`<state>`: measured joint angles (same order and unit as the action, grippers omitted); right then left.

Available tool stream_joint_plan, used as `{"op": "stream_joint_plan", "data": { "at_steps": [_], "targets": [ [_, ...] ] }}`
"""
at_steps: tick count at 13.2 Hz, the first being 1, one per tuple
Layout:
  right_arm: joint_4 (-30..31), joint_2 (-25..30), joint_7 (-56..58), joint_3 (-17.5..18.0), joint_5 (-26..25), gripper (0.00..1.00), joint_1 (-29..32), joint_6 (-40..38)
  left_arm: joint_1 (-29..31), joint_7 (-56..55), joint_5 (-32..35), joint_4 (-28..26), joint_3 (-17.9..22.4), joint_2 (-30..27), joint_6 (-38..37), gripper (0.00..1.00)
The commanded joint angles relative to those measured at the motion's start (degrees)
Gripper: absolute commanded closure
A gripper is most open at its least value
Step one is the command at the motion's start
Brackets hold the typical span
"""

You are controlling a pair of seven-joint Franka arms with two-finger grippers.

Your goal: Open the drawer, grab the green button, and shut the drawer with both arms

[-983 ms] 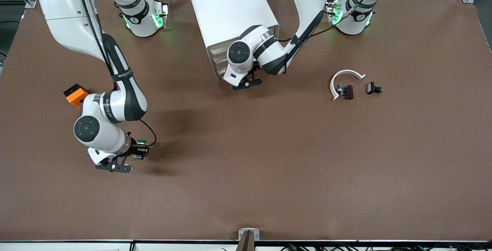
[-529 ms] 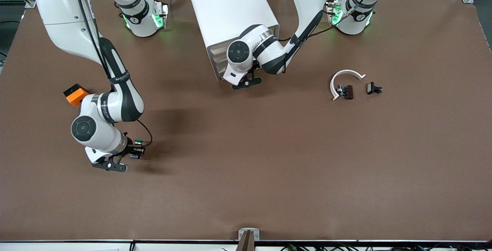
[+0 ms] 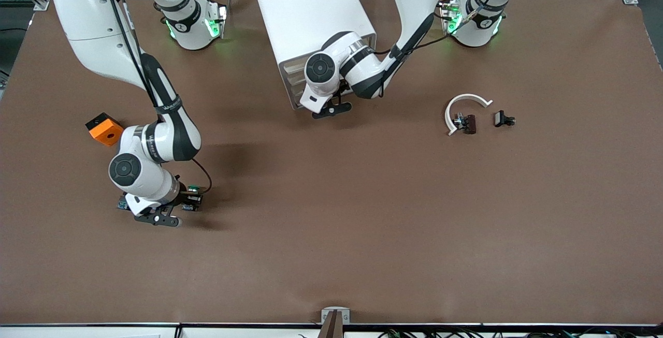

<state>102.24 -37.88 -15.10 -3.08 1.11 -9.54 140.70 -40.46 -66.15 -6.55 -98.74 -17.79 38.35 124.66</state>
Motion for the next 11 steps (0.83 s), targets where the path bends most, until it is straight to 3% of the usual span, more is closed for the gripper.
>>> {"op": "stream_joint_plan", "data": {
  "at_steps": [1,5,6,7,11],
  "targets": [
    [1.74,0.96,-0.80,0.27,-0.67,1.00,-0.21,-0.16,6.77,0.40,0.22,1.87,0.47,-2.22,-1.79,0.00],
    [2.09,0.97,-3.62,0.27,-0.67,1.00,-1.79,0.02,17.76,0.32,10.58,7.76,0.74,-7.22,-9.07,0.00],
    [1.92,1.05,-3.45,0.27,-0.76,0.75,-1.71,-0.24,20.57,0.49,11.29,8.47,0.74,-8.89,-11.09,0.00],
    [1.83,1.05,-3.53,0.27,-0.76,0.01,-1.62,-0.16,23.81,1.45,12.08,8.74,0.66,-10.91,-12.94,0.00],
    [0.43,1.32,-2.65,0.18,-0.93,0.00,-1.09,-0.86,32.97,10.24,12.35,8.83,0.66,-19.52,-18.83,0.00]
  ]
}}
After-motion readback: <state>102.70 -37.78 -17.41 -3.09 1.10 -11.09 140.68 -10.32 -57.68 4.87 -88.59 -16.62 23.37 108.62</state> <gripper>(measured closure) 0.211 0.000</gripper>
